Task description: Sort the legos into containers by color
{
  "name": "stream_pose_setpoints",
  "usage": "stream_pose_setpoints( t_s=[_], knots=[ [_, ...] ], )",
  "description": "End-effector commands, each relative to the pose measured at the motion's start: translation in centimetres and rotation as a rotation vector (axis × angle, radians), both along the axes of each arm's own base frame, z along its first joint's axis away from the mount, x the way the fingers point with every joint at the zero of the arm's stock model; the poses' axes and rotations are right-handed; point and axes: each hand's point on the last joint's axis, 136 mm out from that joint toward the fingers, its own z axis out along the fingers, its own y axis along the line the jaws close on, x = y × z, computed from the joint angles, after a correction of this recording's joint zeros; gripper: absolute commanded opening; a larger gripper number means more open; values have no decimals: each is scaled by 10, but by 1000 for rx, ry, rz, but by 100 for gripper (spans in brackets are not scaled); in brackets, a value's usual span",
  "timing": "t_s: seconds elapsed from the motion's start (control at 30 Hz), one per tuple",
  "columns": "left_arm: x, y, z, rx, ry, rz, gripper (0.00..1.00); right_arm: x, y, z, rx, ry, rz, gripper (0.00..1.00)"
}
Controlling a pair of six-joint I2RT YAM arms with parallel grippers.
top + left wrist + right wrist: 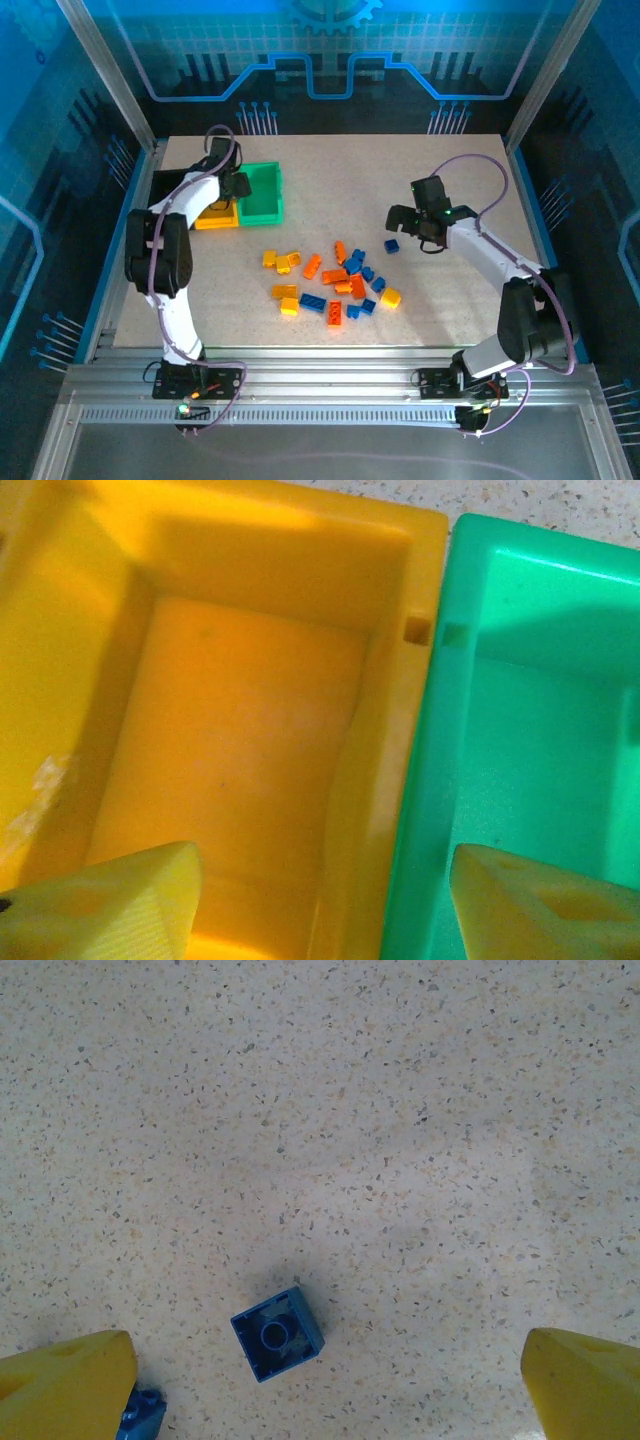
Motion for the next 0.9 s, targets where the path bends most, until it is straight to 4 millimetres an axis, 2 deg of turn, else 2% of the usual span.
stream_pose_setpoints(
  t_s=[0.0,0.1,0.17,0.23,0.3,0.4,0.53,0.57,0.63,0.73,0.87],
  knots=[
    [2,-6,-14,62,62,-28,62,-2,-2,20,-12,-29,9,100],
    [1,-6,-26,70,97,-23,54,-3,-6,23,-13,-35,0,100],
    [0,-9,-27,64,98,-22,46,-2,-8,24,-10,-37,-6,100],
    [-1,-17,-25,41,85,-31,34,-2,-10,24,-6,-34,-17,100],
    [-4,-31,-20,13,72,-43,28,-2,-13,23,-4,-29,-30,100],
    [-9,-63,-14,-35,55,-75,20,-2,-16,21,0,-25,-43,100],
    [-21,-121,-8,-101,57,-116,2,-3,-19,16,8,-12,-64,100],
    [-23,-135,-8,-108,57,-129,0,-4,-19,14,9,-10,-66,100],
    [-28,-167,-6,-101,58,-158,0,-5,-21,11,11,-3,-73,100],
    [-31,-203,-9,-88,81,-169,0,-10,-23,6,11,7,-78,100],
    [-29,-240,-10,-100,79,-165,0,-16,-26,3,15,15,-83,100]
  ],
)
